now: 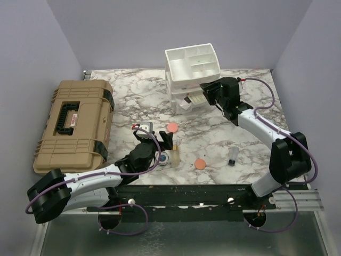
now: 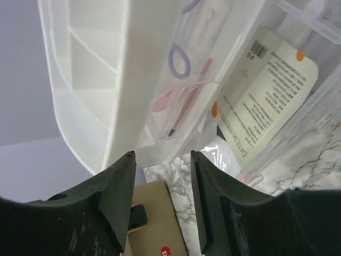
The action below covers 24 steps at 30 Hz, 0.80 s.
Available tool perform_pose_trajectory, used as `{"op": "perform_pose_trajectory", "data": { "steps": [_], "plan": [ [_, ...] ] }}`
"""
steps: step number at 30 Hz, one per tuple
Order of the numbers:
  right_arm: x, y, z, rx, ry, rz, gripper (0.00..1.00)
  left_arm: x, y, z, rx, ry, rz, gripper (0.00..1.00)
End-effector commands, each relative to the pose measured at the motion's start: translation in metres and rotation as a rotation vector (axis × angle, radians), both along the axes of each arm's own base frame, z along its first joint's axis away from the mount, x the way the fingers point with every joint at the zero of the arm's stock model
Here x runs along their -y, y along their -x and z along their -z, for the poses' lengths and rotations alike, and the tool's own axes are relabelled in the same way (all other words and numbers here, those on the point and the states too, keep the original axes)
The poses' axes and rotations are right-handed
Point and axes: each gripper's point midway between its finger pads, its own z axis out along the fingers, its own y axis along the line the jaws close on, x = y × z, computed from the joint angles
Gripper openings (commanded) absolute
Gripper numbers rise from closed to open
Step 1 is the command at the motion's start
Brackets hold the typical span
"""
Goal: Organize the makeup
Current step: Place the makeup tool in the drawer.
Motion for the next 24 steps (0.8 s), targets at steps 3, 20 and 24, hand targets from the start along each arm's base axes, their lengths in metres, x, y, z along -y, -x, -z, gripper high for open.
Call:
{"op": "perform_pose_trajectory", "data": {
  "steps": [3, 20, 24],
  "plan": [
    [0.003, 0.020, -0.004, 0.000, 0.068, -0.081, 0.51, 0.010, -0.003, -0.004, -0.007, 0.004, 0.030, 0.92],
    [-0.005, 0.154, 0.068, -0.051, 0.458, -0.776, 0.67, 0.025, -0.007, -0.002, -0.030, 0.002, 0.073, 0.93],
    [-0.004, 0.198, 0.110, -0.175, 0.429, -0.895, 0.73, 0.017, -0.009, 0.000, -0.035, 0.015, 0.040, 0.93]
  ]
}}
